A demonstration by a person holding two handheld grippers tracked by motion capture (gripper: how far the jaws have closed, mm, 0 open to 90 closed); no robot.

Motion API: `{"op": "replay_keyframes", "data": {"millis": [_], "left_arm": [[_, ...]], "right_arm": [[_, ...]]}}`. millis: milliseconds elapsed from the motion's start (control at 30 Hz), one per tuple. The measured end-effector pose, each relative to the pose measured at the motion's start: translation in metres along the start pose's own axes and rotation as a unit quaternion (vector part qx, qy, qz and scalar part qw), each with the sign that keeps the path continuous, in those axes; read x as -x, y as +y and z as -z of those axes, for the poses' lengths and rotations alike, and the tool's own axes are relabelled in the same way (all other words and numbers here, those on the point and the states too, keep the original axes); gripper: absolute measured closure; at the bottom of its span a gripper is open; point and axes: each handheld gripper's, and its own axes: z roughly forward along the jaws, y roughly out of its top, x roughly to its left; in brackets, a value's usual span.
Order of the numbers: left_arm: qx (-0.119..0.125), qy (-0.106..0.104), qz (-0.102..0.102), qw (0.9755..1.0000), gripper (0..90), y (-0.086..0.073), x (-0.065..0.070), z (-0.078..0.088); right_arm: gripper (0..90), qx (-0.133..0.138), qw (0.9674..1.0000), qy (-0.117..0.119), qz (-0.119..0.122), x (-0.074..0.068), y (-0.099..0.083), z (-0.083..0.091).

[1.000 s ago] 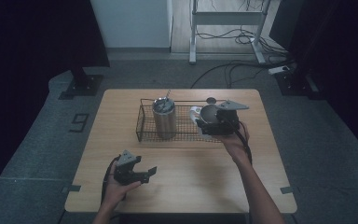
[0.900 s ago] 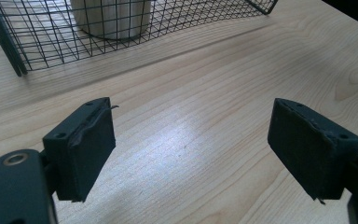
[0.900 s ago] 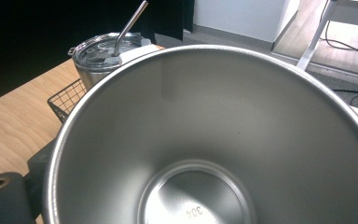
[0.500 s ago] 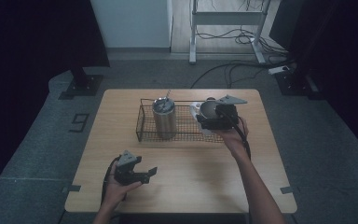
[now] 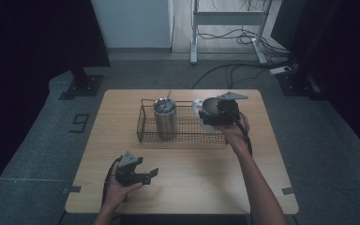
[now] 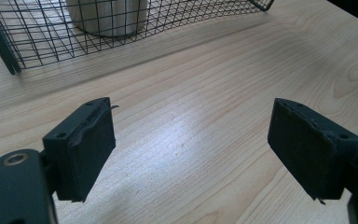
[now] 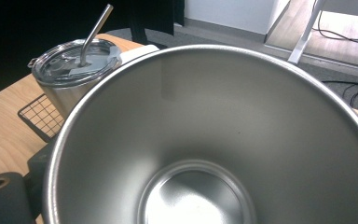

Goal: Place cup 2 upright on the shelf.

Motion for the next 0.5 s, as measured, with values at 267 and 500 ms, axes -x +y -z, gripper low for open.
{"op": "replay_keyframes", "data": {"millis": [267,500], "left_arm": [[-0.004,0.001,0.0,1.0,15.2,-0.001,-0.001,-0.001],[-0.006,0.0,0.0,1.0,15.2,-0.001,-0.001,-0.001]], "right_arm": [[6.3,-0.002,1.0,-0.007,-0.005,0.007,0.002,-0.006],[6.3,-0.005,0.9999,-0.01,-0.007,0.012,0.005,-0.014]]}}
